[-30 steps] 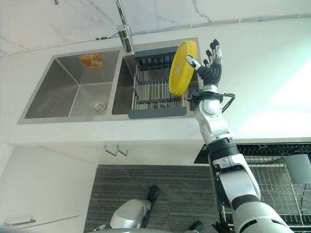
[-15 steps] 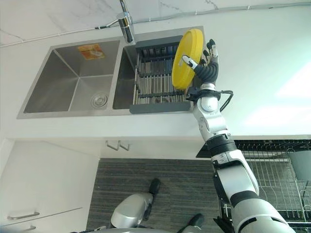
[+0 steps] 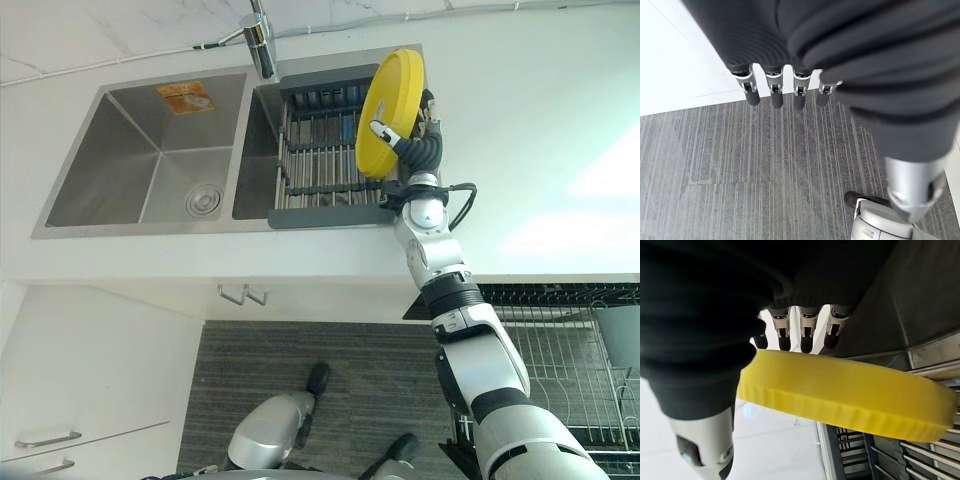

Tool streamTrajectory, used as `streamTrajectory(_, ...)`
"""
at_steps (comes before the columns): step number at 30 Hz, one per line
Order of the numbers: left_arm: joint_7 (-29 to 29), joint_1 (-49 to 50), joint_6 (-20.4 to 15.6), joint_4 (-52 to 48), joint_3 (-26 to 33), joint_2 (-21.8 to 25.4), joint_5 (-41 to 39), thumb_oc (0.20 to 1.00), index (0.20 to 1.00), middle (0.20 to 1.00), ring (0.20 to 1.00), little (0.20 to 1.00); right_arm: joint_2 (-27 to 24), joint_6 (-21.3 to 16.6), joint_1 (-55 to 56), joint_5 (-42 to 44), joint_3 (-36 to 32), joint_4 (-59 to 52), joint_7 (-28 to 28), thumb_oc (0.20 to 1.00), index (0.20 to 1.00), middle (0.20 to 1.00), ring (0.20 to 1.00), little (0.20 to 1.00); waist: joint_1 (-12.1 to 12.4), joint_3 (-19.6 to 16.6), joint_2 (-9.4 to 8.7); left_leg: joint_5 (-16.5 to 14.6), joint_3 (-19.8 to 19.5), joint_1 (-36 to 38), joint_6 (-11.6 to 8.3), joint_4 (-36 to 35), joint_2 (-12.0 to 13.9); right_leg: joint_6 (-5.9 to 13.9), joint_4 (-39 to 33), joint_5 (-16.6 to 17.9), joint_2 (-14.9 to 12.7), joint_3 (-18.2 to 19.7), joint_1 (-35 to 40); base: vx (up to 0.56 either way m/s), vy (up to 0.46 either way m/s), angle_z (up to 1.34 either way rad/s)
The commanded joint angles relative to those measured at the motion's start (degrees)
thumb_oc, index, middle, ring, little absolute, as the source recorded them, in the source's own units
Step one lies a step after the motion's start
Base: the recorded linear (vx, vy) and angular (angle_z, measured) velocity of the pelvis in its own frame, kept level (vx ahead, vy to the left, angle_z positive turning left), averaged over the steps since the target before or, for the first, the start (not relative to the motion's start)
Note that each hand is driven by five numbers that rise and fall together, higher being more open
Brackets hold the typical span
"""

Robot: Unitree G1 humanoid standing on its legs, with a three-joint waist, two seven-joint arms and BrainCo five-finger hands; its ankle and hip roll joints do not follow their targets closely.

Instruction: Place the dishes in the dishwasher.

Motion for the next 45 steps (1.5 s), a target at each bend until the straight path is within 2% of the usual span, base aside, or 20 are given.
streamTrajectory(1,1.0,0.1,0.2,1.4,-4.7,3.4,1.1,1.000,1.000,1.000,1.000,1.000,-1.2,-2.5,-5.4,-0.1,2.0,-0.1,0.4,1.000,1.000,1.000,1.000,1.000,1.5,-2.0,0.83,-0.7,1.3,-3.9,-0.77,0.2,2.4,0.17,10.4,-6.8,-4.9,4.1,-3.0,0.00,0.000,0.00)
streamTrajectory(13,0.3,0.5,0.8,0.0,-5.0,3.9,2.1,1.000,1.000,1.000,1.000,1.000,-1.7,-1.8,-6.1,-1.7,1.5,1.2,0.1,1.000,1.000,1.000,1.000,1.000,2.4,-1.7,1.28,-0.8,1.0,-4.4,-0.41,0.9,1.9,-0.09,12.0,-7.7,-5.6,3.1,-2.4,0.03,0.013,0.04)
streamTrajectory(14,0.2,0.5,0.9,-0.2,-5.1,4.1,2.1,1.000,1.000,1.000,1.000,1.000,-1.9,-1.3,-6.2,-2.0,1.5,1.5,-0.1,1.000,1.000,1.000,1.000,1.000,2.6,-1.7,0.82,-1.8,0.8,-3.7,-0.81,0.7,1.7,0.09,12.4,-9.3,-5.7,3.6,-1.8,0.10,-0.043,0.05)
streamTrajectory(24,-0.9,0.6,1.8,-1.1,-5.3,5.5,2.7,1.000,1.000,1.000,1.000,1.000,-2.9,-1.3,-8.1,-1.3,0.8,4.6,-0.8,1.000,1.000,1.000,1.000,1.000,4.0,-1.5,0.98,-1.7,0.5,-4.6,-0.06,1.2,0.7,-0.37,14.4,-10.4,-6.3,2.7,-0.9,0.03,0.006,0.04)
streamTrajectory(25,-1.0,0.6,1.8,-1.1,-5.3,5.6,2.5,1.000,1.000,1.000,1.000,1.000,-3.0,-1.4,-8.3,-1.3,0.7,4.9,-1.1,0.498,0.498,0.498,0.498,0.498,4.0,-1.5,1.01,-1.7,0.5,-4.7,-0.03,1.3,0.7,-0.39,14.4,-10.5,-6.4,2.6,-0.8,0.03,0.015,0.04)
streamTrajectory(26,-1.1,0.6,1.9,-1.1,-5.3,5.6,2.3,1.000,1.000,1.000,1.000,1.000,-3.1,-1.3,-8.5,-1.5,0.6,5.1,-1.7,0.200,0.200,0.200,0.200,0.200,4.1,-1.5,1.04,-1.7,0.5,-4.8,0.00,1.3,0.6,-0.39,14.6,-10.5,-6.5,2.6,-0.8,0.00,0.000,0.00)
streamTrajectory(36,-2.0,-0.2,1.0,-1.9,-5.0,5.4,1.3,1.000,1.000,1.000,1.000,1.000,-4.0,-1.9,-10.5,-3.4,0.8,6.7,-4.8,0.200,0.200,0.200,0.200,0.200,4.1,0.0,1.54,-1.3,0.6,-6.4,0.17,1.5,0.0,-0.04,13.8,-9.5,-6.8,3.3,-2.2,-0.04,-0.003,0.00)
streamTrajectory(43,-1.3,-0.2,0.7,-2.0,-5.2,5.0,0.9,1.000,1.000,1.000,1.000,1.000,-3.7,-5.6,-10.0,-4.9,0.8,5.7,-7.1,0.200,0.200,0.200,0.200,0.200,3.8,-0.3,1.25,-1.5,1.1,-6.4,0.08,1.4,0.3,0.15,13.3,-9.3,-6.6,3.4,-2.1,-0.04,-0.030,0.00)
streamTrajectory(44,-0.9,-0.2,0.3,-2.0,-5.2,4.8,1.5,1.000,1.000,1.000,1.000,1.000,-3.0,-8.8,-9.3,-3.5,0.7,4.1,-6.5,0.200,0.200,0.200,0.200,0.200,3.6,-0.6,0.95,-1.6,1.2,-6.1,0.06,1.2,0.6,0.28,12.8,-9.1,-6.2,3.7,-2.1,-0.07,-0.082,-0.02)
streamTrajectory(45,-0.8,-0.1,0.1,-1.9,-5.1,4.8,1.7,1.000,1.000,1.000,1.000,1.000,-2.8,-9.4,-9.0,-2.6,0.6,3.2,-5.9,0.200,0.200,0.200,0.200,0.200,3.5,-0.7,0.79,-1.6,1.4,-6.0,0.04,1.2,0.7,0.33,12.6,-9.1,-6.1,3.8,-2.1,-0.09,-0.114,-0.03)
